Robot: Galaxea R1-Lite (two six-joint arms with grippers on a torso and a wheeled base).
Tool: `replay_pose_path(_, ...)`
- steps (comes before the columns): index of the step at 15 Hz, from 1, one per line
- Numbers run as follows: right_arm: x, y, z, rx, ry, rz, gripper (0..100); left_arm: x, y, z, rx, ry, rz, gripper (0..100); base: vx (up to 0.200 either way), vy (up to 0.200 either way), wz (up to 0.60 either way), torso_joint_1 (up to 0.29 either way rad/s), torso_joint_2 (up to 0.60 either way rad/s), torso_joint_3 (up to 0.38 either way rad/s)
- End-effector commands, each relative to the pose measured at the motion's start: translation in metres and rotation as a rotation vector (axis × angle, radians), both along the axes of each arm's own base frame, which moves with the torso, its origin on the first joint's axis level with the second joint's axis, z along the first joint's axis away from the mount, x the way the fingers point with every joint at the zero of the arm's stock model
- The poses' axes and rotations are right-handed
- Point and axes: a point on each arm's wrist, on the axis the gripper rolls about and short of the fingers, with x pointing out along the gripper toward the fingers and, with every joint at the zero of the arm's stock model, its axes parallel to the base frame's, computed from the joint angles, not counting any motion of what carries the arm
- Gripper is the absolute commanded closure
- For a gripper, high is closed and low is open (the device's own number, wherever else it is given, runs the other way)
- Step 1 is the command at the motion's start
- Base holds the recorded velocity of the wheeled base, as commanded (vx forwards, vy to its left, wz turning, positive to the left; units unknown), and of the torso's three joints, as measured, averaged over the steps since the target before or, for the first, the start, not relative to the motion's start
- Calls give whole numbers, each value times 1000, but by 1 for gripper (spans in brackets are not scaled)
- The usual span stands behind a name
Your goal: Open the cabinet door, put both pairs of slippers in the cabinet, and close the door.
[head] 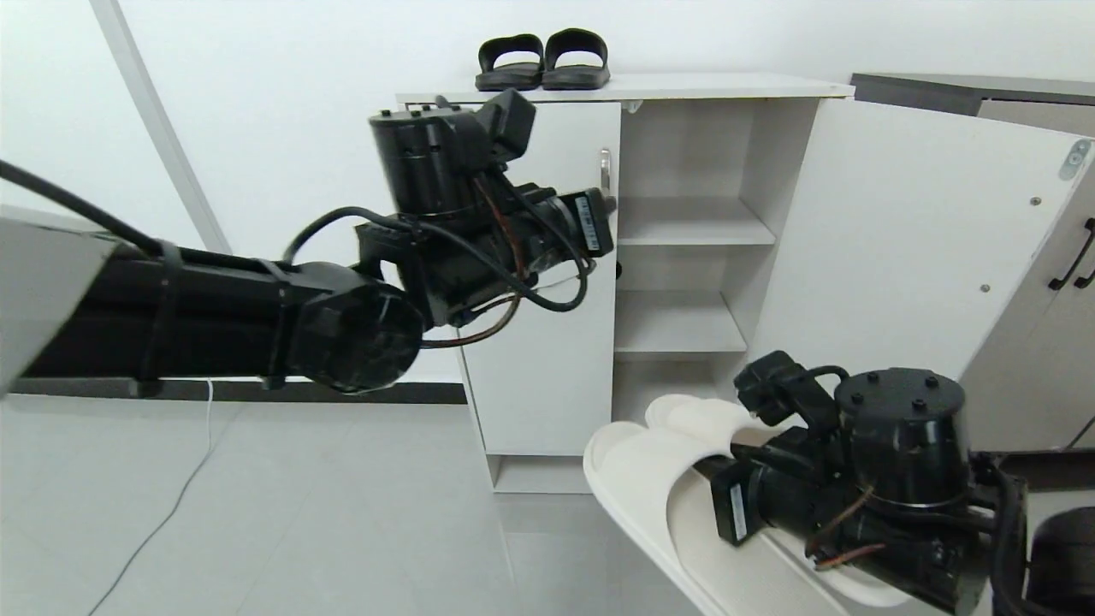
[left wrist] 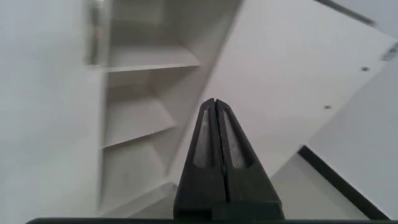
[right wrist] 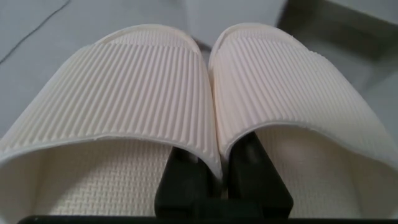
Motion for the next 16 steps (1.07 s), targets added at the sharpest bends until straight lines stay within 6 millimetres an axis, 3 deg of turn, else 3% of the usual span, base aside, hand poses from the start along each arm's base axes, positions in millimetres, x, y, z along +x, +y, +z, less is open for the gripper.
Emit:
replay_pose_path(1,32,11,-9,-14,-2,-146,100,-48,62,25,-14,-33,175,100,0,0,0,0,0,0)
replay_pose_path(4,66,17,-11,-27,-64,-403,100,-114,109,11,103,-59,371,100,0,0,0,0,0,0)
replay_pose_path(6,77,14,-7,-17,-86,-478,100,-151,160,5,141,-77,570,100,0,0,0,0,0,0)
replay_pose_path(8,80,11,-5,-16,-98,-512,100,-183,194,-1,136,-59,720,100,0,0,0,0,0,0)
replay_pose_path(9,80,10,-4,-15,-99,-515,100,-223,218,-13,121,-62,870,100,0,0,0,0,0,0)
replay_pose_path(11,79,10,-4,-18,-103,-525,100,-278,231,-43,121,-70,1034,100,0,0,0,0,0,0)
replay_pose_path(13,79,11,-3,-19,-108,-531,100,-322,230,-86,131,-63,1068,100,0,0,0,0,0,0)
replay_pose_path(16,78,11,-4,-21,-104,-529,100,-352,228,-138,175,-19,997,100,0,0,0,0,0,0)
